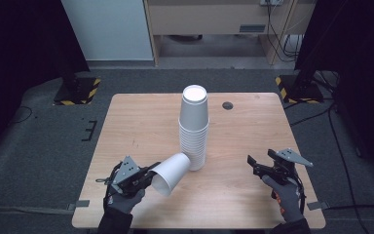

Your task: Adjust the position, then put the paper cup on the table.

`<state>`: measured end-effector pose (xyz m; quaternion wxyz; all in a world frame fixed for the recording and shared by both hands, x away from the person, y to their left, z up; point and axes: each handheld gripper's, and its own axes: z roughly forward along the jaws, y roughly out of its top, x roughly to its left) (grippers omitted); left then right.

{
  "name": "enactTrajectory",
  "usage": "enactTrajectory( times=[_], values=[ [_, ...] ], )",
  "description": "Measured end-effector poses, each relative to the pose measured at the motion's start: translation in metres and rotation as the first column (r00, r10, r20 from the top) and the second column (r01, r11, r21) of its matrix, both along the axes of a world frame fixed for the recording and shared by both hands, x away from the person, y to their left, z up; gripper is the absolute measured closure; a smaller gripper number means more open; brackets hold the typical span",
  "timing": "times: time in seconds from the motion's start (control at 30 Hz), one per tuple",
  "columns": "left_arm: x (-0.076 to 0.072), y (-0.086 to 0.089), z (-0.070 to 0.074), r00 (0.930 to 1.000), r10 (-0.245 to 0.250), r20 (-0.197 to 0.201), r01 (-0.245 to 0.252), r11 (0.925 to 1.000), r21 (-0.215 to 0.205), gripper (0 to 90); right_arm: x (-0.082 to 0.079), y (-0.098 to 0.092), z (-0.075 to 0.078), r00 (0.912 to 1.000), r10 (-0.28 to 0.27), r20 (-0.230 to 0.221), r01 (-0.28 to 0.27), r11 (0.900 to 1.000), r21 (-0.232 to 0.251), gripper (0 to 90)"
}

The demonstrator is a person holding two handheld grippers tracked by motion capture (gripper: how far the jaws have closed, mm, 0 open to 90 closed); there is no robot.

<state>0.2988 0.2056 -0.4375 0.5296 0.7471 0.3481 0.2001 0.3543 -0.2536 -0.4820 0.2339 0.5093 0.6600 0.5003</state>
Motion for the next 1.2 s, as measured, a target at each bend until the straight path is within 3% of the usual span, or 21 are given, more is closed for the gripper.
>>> enactTrajectory(
  times=[0.27,0.47,0.77,1.0,1.2],
  values=[
    [0.002,0.016,0.002,0.9978,0.065,-0.015,-0.065,0.9978,-0.014,85.2,0.001,0.0,-0.001,1.0,0.002,-0.009,-0.002,1.0,-0.012,9.6],
    [0.005,0.028,0.005,0.9905,0.136,-0.019,-0.137,0.9903,-0.024,85.3,0.001,0.0,-0.002,0.9999,0.001,-0.013,-0.001,1.0,-0.025,9.5],
    [0.012,0.045,0.007,0.9695,0.243,-0.033,-0.244,0.9694,-0.027,85.3,0.002,0.001,-0.003,0.9999,0.0,-0.015,-0.001,0.999,-0.036,9.5],
    [0.02,0.056,0.007,0.9488,0.306,-0.078,-0.308,0.9513,-0.011,85.3,0.002,0.001,-0.004,0.9998,-0.001,-0.019,0.0,0.999,-0.052,9.5],
    [0.026,0.06,0.008,0.9332,0.342,-0.112,-0.343,0.9394,0.009,85.2,0.003,0.003,-0.008,0.9994,0.0,-0.035,-0.005,0.99,-0.138,9.5]
  ],
)
